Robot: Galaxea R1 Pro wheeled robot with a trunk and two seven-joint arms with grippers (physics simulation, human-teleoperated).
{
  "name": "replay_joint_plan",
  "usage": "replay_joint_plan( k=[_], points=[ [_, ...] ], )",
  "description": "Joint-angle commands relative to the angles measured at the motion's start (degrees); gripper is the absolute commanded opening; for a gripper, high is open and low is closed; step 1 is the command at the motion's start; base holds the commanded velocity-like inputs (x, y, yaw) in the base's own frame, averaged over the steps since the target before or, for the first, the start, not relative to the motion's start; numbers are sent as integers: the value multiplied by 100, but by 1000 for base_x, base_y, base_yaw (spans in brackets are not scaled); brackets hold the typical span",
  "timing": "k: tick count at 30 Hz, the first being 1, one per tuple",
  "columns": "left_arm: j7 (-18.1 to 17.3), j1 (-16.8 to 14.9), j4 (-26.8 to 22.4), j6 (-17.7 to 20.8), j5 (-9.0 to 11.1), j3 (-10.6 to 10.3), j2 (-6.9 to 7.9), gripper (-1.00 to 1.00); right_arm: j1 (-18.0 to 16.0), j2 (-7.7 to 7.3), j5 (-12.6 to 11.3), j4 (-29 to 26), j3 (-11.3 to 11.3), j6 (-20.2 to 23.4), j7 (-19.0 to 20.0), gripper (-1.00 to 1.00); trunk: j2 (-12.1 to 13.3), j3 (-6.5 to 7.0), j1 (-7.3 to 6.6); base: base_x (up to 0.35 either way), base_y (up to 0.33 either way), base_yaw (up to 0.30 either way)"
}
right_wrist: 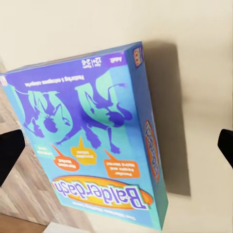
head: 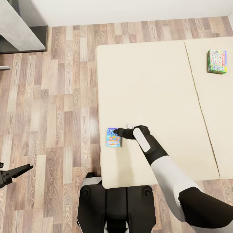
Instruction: Put all the toys in the child's room - the three board games (two on the bed and one on the table), the two jigsaw puzzles on the table, and the tennis ball on the table - inside the toy box on the table in the child's room.
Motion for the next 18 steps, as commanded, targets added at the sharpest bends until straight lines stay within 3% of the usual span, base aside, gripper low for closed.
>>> replay_joint_plan(
  k=[1, 18],
  points=[
    [-27, -1, -2, 61, -9, 1, 2, 100, -2, 0, -85, -6, 8, 6, -56, 100, -9, -6, 4, 0, 0, 0],
    [-27, -1, 2, 61, -9, 9, 3, 100, 0, 0, -204, -12, 23, -8, -56, 100, -9, -6, 4, 0, 0, 0]
  ],
)
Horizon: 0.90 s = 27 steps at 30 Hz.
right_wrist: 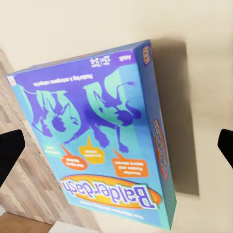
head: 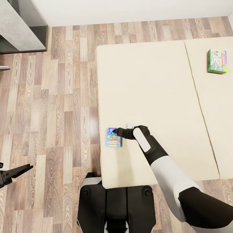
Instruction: Put all the toys in the child's room - the three board games (two on the bed and one on the table), the two jigsaw puzzles on the table, and the tennis ball on the table - inside the toy box on the table in the child's room.
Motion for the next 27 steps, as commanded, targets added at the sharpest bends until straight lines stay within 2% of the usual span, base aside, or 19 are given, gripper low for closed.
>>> replay_joint_plan(
  k=[1, 27],
  points=[
    [-27, -1, 0, 61, -9, 2, 1, 100, -2, 0, -59, -6, 6, 10, -56, 100, -9, -6, 4, 0, 0, 0],
    [-27, -1, -4, 61, -9, 2, 1, 100, -2, 0, -63, -4, 11, 11, -56, 100, -9, -6, 4, 0, 0, 0]
  ],
)
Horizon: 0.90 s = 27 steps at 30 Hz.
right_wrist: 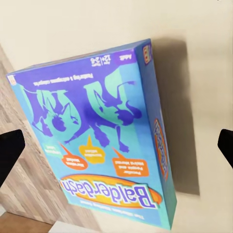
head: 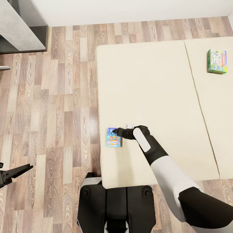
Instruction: Put all the toys in the child's room - the three board games (two on the bed and one on the table), the two jigsaw puzzles on the table, and the tennis ball on the table - inside the toy box on the table in the child's room.
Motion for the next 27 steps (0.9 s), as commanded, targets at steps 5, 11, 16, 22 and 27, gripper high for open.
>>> replay_joint_plan(
  k=[5, 11, 16, 22, 27],
  points=[
    [-27, -1, 0, 61, -9, 2, 9, 100, -2, 0, -59, -6, 9, 8, -57, 100, -9, -6, 4, 0, 0, 0],
    [-27, -1, 2, 61, -9, 2, 24, 100, -2, 0, -59, -2, 10, 7, -59, 100, -9, -6, 4, 0, 0, 0],
    [-27, -1, 4, 61, -9, 2, 27, 100, -2, 0, -59, -3, 9, 7, -58, 100, -9, -6, 4, 0, 15, 0],
    [-27, -1, 4, 61, -9, 2, 27, 100, -2, 0, -59, -3, 10, 7, -58, 100, -9, -6, 4, 0, 20, 0],
    [-27, -1, 5, 61, -9, 2, 27, 100, -2, 0, -59, -3, 9, 7, -58, 100, -9, -6, 4, 0, 6, 0]
  ],
)
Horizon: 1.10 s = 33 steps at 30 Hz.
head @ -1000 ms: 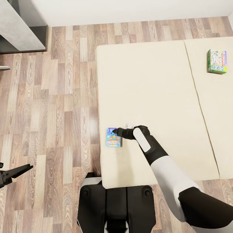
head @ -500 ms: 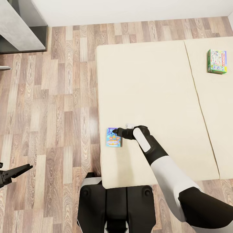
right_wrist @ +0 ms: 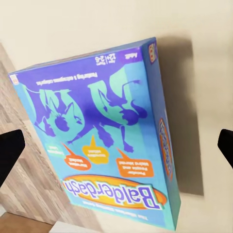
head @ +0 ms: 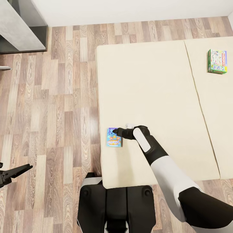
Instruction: Put all the toys in the child's room - the three board games (two on the bed and one on the table), the two jigsaw puzzles on the table, and the tennis ball on the table - inside the toy box on the table in the child's room.
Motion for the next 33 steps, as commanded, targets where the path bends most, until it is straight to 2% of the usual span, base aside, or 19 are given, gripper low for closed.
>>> replay_joint_plan(
  k=[1, 33],
  points=[
    [-27, -1, -1, 61, -9, 1, 1, 100, -2, 0, -60, -5, 7, 9, -57, 100, -9, -6, 3, 0, 3, 0],
    [-27, -1, -1, 61, -9, 68, 1, 100, -2, 0, -60, -4, 8, 9, -57, 100, -9, -6, 3, 0, 42, 0]
  ],
)
